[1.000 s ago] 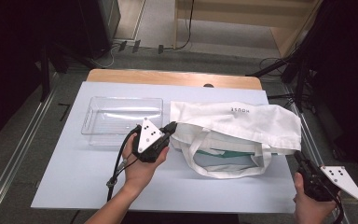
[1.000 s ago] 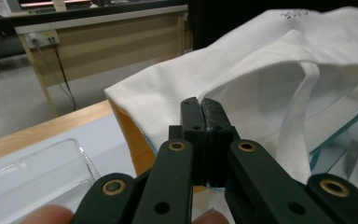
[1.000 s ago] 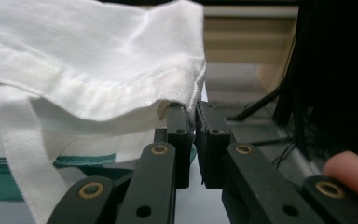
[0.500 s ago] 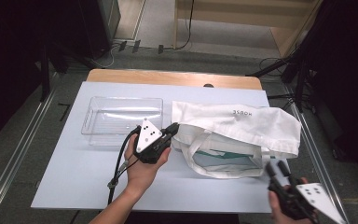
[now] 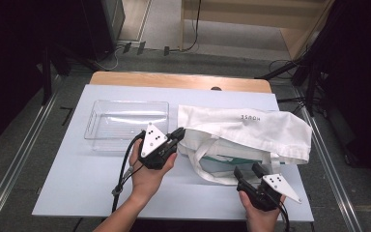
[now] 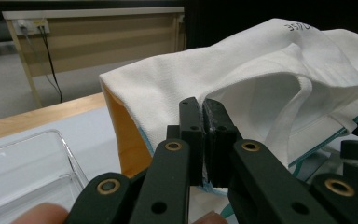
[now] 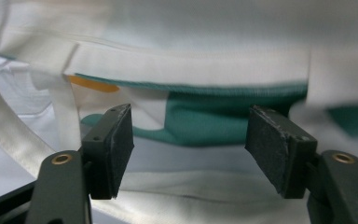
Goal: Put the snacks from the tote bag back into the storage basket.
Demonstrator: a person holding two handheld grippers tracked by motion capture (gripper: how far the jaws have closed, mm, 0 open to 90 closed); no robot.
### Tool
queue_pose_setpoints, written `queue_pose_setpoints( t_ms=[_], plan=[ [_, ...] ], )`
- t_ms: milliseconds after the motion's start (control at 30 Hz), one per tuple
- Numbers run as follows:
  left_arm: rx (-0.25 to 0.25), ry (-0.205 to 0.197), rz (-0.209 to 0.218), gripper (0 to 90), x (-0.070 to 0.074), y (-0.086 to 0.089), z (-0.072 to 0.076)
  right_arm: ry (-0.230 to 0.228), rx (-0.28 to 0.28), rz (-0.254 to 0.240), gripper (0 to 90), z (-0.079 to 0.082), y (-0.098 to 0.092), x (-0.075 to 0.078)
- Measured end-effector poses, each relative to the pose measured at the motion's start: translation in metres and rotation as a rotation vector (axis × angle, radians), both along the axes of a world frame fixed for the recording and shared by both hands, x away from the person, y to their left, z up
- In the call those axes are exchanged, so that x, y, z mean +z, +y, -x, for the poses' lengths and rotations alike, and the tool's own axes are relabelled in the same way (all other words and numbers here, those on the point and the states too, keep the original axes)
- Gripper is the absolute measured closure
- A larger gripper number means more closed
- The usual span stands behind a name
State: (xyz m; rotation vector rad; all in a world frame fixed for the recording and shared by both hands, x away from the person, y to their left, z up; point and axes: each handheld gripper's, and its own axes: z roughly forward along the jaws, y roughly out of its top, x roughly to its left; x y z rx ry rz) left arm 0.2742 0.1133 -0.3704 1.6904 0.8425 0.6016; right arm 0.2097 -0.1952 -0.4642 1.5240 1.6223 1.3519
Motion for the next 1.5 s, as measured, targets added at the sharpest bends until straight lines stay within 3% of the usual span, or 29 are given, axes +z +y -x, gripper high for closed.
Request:
queue_pose_setpoints(
  t_ms=[100,233,267,300,367,433,467,500,533,567,600,667,700,733,767,800,867,900,933,1033,1067,1100,1167,1233,1267,1300,1433,1500],
  plan=[
    [0.001,-0.007,0.001,88.5,0.001,0.0,0.001,0.081,-0.02,-0.082,29.6,-0.007,-0.006,-0.008],
    [-0.001,-0.014,-0.012,88.5,0.0,0.0,0.002,0.053,-0.021,-0.116,26.0,-0.008,-0.008,-0.006],
    [0.0,-0.01,-0.016,88.5,-0.002,-0.001,0.001,0.049,-0.03,-0.167,23.5,-0.012,-0.01,-0.002],
    [0.0,-0.01,-0.016,88.5,-0.002,-0.001,0.001,0.049,-0.03,-0.167,23.5,-0.012,-0.01,-0.002],
    [0.0,-0.009,-0.014,88.5,-0.004,-0.001,0.001,0.072,-0.038,-0.236,23.1,-0.019,-0.012,-0.002],
    [0.0,-0.008,-0.019,88.5,-0.006,0.0,0.001,0.091,-0.067,-0.276,27.4,-0.026,-0.012,-0.001],
    [-0.001,-0.005,-0.021,88.5,-0.007,0.0,0.001,0.093,-0.106,-0.285,39.0,-0.03,-0.01,0.001],
    [-0.001,-0.005,-0.021,88.4,-0.007,0.0,0.001,0.093,-0.106,-0.285,39.0,-0.03,-0.01,0.001],
    [0.002,-0.003,-0.023,88.4,-0.008,0.001,0.001,0.07,-0.132,-0.268,60.2,-0.032,-0.008,0.003],
    [0.002,-0.002,-0.026,88.4,-0.008,0.001,0.001,0.07,-0.132,-0.268,60.2,-0.032,-0.008,0.003],
    [0.004,-0.002,-0.028,88.5,-0.008,0.002,0.001,0.041,-0.113,-0.229,79.3,-0.033,-0.007,0.004],
    [0.003,0.001,-0.023,88.7,-0.008,0.003,0.0,0.04,-0.098,-0.178,88.6,-0.033,-0.007,0.004],
    [0.001,0.004,-0.023,88.7,-0.008,0.003,-0.001,0.04,-0.098,-0.178,88.6,-0.033,-0.007,0.004],
    [0.002,0.014,-0.017,89.0,-0.008,0.003,-0.003,0.086,-0.073,-0.132,90.0,-0.034,-0.009,0.0],
    [0.002,0.014,-0.017,89.1,-0.008,0.003,-0.003,0.086,-0.073,-0.132,90.0,-0.034,-0.009,0.0],
    [-0.002,0.023,-0.001,89.2,-0.006,0.003,-0.005,0.121,-0.037,-0.058,90.0,-0.032,-0.007,-0.006],
    [-0.006,0.034,0.024,89.1,-0.004,0.004,-0.009,0.134,-0.006,0.01,90.0,-0.029,-0.007,-0.008],
    [-0.008,0.046,0.044,89.1,-0.001,0.005,-0.011,0.134,-0.006,0.01,90.0,-0.029,-0.007,-0.008],
    [-0.01,0.043,0.054,89.1,0.001,0.005,-0.013,0.145,0.01,0.048,90.0,-0.026,-0.006,-0.009],
    [0.001,0.042,0.052,88.1,0.002,0.001,-0.014,0.153,0.028,0.085,90.0,-0.021,-0.006,-0.009],
    [0.018,0.038,0.04,85.7,0.001,-0.002,-0.014,0.159,0.03,0.078,90.0,-0.021,-0.006,-0.008],
    [0.03,0.022,0.012,70.0,0.0,-0.007,-0.012,0.15,0.038,0.057,90.0,-0.022,-0.009,-0.008],
    [0.029,0.012,0.002,57.0,0.0,-0.008,-0.01,0.137,0.043,0.054,90.0,-0.022,-0.01,-0.007],
    [0.006,-0.014,-0.035,54.0,-0.001,-0.015,-0.006,0.111,0.045,0.055,90.0,-0.021,-0.011,-0.005],
    [0.006,-0.031,-0.06,48.3,-0.001,-0.018,-0.004,0.099,0.05,0.051,90.0,-0.02,-0.011,-0.003],
    [0.002,-0.061,-0.108,46.9,-0.001,-0.025,-0.002,0.098,0.052,0.04,90.0,-0.02,-0.011,-0.003],
    [-0.042,-0.066,-0.126,45.5,0.0,-0.036,-0.002,0.086,0.068,0.027,90.0,-0.021,-0.013,-0.003],
    [-0.061,-0.074,-0.148,49.8,0.003,-0.044,-0.004,0.085,0.093,0.018,90.0,-0.021,-0.016,-0.002]
  ],
)
